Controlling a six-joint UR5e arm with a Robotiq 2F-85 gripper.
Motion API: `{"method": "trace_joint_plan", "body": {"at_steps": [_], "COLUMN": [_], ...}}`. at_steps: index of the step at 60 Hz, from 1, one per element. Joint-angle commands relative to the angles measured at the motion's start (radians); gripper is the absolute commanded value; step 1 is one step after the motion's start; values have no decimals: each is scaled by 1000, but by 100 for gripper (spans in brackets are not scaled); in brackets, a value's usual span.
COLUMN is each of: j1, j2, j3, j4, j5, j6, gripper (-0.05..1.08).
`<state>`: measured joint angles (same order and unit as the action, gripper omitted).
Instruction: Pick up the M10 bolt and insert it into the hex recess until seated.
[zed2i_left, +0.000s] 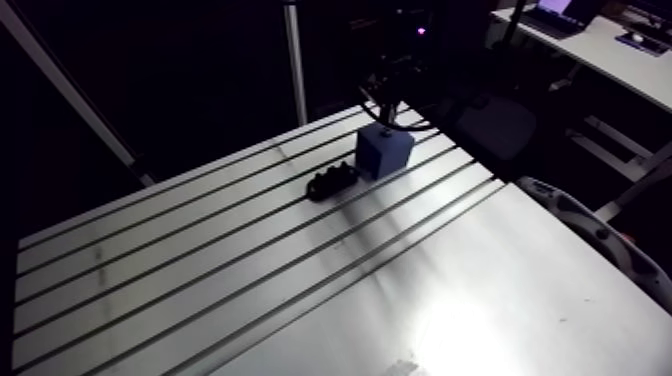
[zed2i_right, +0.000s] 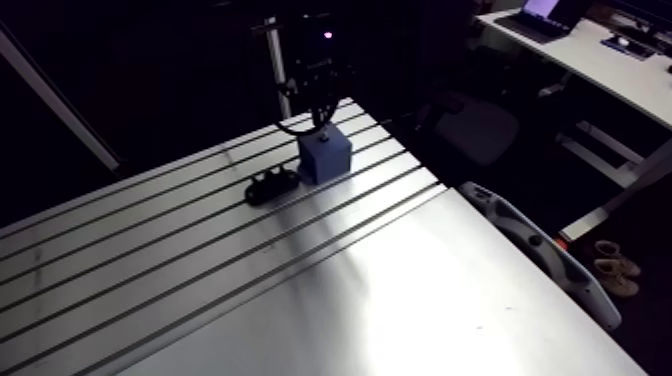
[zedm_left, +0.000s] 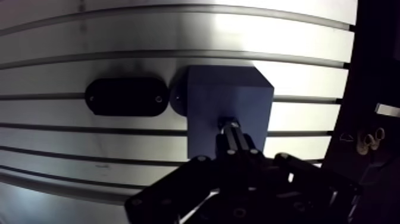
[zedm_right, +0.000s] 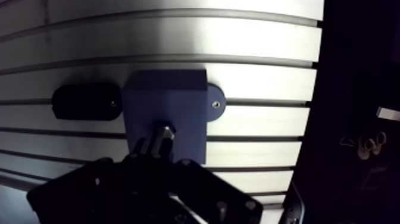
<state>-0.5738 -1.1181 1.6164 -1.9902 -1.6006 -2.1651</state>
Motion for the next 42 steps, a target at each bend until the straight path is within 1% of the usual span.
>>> {"method": "trace_joint_plan", "body": {"at_steps": [1,8,42], "j1": [0,-1,0], "j2": [4,8,15], "j3": [5,7,13], "j4": [-11,-24,-26], "j5": [0,0,-2], "j6": [-2,-2,-16], "gripper": [108,108,108]}}
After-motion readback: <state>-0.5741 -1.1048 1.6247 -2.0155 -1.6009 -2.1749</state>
